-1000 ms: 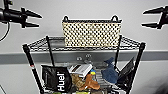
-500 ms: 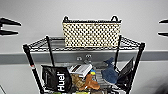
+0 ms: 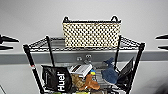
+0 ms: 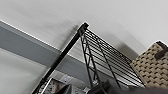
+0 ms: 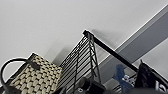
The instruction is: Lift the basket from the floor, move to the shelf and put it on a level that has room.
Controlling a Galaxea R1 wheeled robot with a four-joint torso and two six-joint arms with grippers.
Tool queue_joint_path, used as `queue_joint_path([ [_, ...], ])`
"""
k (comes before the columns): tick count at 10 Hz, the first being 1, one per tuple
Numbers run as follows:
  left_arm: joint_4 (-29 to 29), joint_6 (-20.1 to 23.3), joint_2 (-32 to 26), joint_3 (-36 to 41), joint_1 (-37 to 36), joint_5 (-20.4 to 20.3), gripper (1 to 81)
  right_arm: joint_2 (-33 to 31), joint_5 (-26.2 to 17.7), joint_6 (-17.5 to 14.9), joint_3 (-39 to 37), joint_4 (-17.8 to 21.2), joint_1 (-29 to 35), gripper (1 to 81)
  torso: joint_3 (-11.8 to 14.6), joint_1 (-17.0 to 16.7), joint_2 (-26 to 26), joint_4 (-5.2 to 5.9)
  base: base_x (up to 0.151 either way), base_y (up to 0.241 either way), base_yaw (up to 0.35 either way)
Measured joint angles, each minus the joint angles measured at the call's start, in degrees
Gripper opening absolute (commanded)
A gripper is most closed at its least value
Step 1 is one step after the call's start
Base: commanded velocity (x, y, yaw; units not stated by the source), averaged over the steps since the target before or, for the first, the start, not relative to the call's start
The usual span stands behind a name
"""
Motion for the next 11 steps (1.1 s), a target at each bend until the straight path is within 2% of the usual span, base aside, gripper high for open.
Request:
queue_joint_path([
  [3,3.3,0.0,-0.8,-3.4,6.0,-0.3,81.1,-1.4,-0.6,-1.6,-2.6,-2.2,-4.9,81.1,0.0,0.0,0.0,0.00,0.000,0.000,0.000],
  [8,6.4,0.1,-3.0,-5.2,9.4,-0.6,81.1,-2.5,-1.3,-5.3,-6.5,-3.1,-12.0,81.1,0.0,0.0,0.0,0.00,0.000,0.000,0.000],
  [11,6.7,1.0,-2.5,-5.2,16.7,-1.8,81.1,-1.9,-1.6,-7.7,-8.5,-3.1,-20.6,81.1,0.0,0.0,0.0,0.00,0.000,0.000,0.000],
])
